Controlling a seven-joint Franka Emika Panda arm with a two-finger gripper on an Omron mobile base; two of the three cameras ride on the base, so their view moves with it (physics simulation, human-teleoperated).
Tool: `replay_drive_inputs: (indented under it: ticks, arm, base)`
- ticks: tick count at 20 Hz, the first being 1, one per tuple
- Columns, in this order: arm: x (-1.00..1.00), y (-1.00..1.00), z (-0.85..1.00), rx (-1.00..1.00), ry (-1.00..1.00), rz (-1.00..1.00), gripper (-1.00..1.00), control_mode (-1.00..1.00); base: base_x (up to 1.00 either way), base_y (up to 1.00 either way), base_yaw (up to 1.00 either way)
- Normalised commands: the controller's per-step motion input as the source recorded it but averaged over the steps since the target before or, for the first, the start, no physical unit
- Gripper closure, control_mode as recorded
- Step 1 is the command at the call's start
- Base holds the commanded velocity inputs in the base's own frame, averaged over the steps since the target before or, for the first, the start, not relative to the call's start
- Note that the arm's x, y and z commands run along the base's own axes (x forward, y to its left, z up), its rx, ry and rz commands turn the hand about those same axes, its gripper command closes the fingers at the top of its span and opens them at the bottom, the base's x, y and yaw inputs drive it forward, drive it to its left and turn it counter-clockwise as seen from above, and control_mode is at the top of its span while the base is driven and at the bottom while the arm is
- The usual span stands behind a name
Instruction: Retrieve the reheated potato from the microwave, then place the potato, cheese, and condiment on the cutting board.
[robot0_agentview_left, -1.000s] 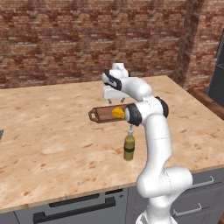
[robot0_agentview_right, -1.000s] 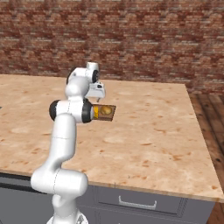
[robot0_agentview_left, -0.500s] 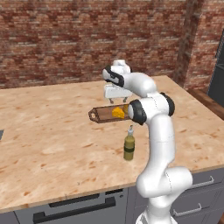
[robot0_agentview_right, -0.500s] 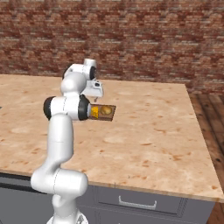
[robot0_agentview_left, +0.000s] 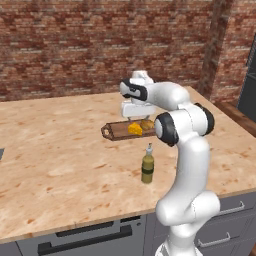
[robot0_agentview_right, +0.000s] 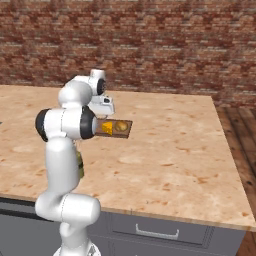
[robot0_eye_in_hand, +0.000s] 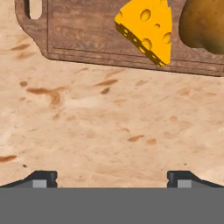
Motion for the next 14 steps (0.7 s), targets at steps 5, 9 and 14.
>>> replay_drive_inputs:
  ticks: [5,9,14]
  arm:
    - [-0.55,0.0,0.29,0.0,0.0,-0.03,-1.0,-1.0]
    - [-0.48,0.0,0.34,0.0,0.0,-0.02,-1.0,-1.0]
    - [-0.49,0.0,0.3,0.0,-0.01,0.0,-1.0,-1.0]
  base:
    - [0.0,0.0,0.0]
    - [0.0,0.0,0.0]
    - [0.0,0.0,0.0]
